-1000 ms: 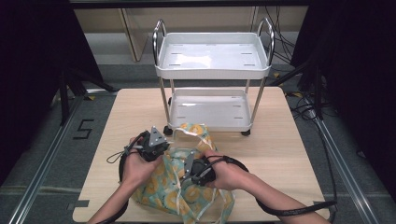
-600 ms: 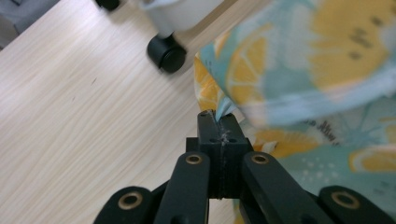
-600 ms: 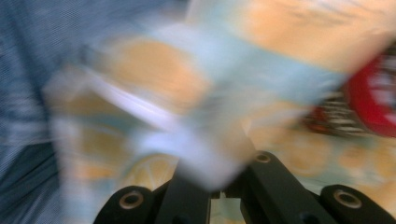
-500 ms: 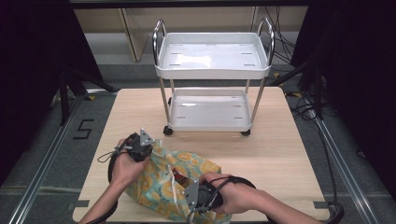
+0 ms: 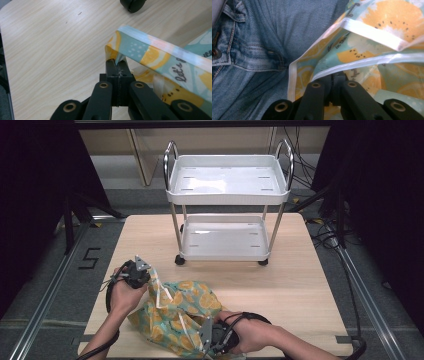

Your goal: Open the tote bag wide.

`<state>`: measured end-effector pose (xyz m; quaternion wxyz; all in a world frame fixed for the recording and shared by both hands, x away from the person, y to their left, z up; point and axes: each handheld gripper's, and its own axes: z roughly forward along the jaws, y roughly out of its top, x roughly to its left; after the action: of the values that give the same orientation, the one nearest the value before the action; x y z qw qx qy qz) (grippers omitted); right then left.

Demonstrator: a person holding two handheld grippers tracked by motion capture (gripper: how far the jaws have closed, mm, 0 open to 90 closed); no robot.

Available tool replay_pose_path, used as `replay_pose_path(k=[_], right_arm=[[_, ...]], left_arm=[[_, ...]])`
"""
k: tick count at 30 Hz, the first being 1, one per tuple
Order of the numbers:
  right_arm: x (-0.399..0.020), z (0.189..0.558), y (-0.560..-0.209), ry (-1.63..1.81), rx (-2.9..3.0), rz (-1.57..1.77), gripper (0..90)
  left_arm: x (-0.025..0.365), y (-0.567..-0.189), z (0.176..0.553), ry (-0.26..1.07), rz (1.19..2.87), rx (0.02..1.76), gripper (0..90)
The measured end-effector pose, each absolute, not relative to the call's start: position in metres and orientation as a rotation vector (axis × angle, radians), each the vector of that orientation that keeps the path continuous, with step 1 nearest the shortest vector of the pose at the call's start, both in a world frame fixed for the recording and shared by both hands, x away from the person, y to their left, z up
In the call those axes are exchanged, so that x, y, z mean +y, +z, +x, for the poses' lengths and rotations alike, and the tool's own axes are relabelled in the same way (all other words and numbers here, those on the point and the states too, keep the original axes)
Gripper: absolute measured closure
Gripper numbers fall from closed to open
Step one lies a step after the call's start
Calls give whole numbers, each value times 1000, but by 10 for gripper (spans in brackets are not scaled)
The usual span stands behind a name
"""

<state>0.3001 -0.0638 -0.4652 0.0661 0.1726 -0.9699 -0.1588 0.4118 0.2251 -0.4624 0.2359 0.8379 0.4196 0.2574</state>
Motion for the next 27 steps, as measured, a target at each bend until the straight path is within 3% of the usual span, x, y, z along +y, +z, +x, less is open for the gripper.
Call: replay_pose_path(k=[6, 10, 19, 25, 27], right_arm=[[-69, 307, -443, -628, -2989, 383, 637], [-75, 315, -414, -848, -2982, 242, 561], [-76, 344, -374, -1156, -3070, 20, 494], [-59, 367, -392, -1041, -3157, -64, 445], [-53, 375, -398, -995, -3165, -80, 496]], left_arm=[[221, -458, 408, 715, 2262, 1117, 898], [220, -453, 408, 732, 2270, 1098, 897], [216, -447, 407, 742, 2262, 1057, 877], [213, -444, 406, 741, 2263, 1044, 860], [213, -443, 406, 749, 2257, 1040, 814]])
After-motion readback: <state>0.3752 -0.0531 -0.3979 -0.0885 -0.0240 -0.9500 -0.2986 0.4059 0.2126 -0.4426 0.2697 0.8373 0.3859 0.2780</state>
